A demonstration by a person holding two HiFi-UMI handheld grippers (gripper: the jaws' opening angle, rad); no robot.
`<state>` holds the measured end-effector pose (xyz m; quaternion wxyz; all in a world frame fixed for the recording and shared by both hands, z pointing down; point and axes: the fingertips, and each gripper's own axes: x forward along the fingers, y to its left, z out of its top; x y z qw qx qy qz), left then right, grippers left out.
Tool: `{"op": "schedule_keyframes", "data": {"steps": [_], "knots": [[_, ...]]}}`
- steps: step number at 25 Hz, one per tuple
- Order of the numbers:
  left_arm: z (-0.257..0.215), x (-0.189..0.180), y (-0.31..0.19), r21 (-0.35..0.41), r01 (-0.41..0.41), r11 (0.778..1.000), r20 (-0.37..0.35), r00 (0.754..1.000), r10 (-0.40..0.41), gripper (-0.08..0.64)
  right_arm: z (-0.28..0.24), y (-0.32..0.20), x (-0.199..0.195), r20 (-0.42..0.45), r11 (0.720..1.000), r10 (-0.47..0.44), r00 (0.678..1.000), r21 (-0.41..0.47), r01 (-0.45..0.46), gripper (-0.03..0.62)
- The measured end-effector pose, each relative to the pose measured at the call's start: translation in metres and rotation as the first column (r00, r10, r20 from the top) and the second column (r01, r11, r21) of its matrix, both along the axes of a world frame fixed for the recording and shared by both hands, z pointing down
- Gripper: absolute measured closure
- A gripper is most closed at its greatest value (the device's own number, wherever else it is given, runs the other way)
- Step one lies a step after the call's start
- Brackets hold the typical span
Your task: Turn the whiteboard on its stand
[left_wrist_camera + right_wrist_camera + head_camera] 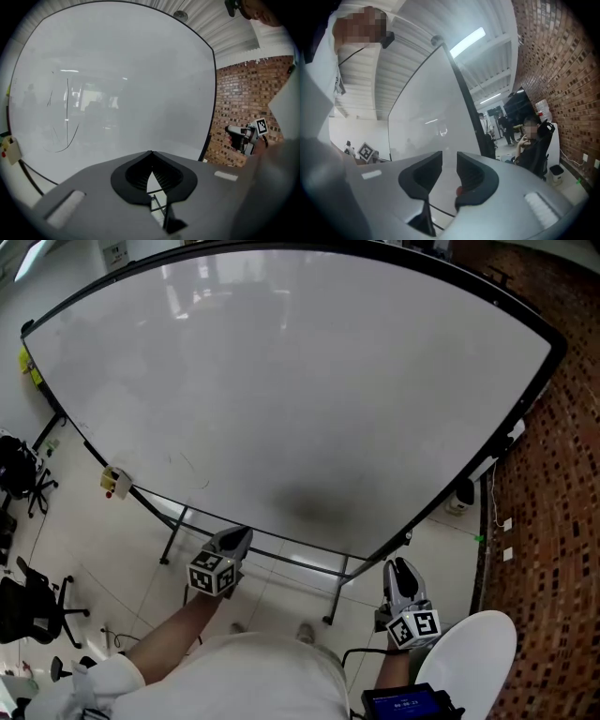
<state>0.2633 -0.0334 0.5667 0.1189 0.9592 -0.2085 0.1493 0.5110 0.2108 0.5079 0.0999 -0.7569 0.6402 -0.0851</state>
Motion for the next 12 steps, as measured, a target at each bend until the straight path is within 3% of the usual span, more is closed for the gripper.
{"op": "schedule_keyframes", "data": {"steps": [7,12], "knots": [[-0.007,-0.052,-0.039,0.001,-0.032,0.999,0.001,0.999,0.032,0.541,-0.011,-0.026,-0.054,0.007,0.998,0.066,0.998,0.0,-0.066,0.488],[0.001,-0.039,-0.049,-0.018,-0.046,0.999,0.005,0.999,0.046,0.541,-0.013,-0.031,-0.052,0.008,0.996,0.09,0.996,-0.027,-0.09,0.488]]}}
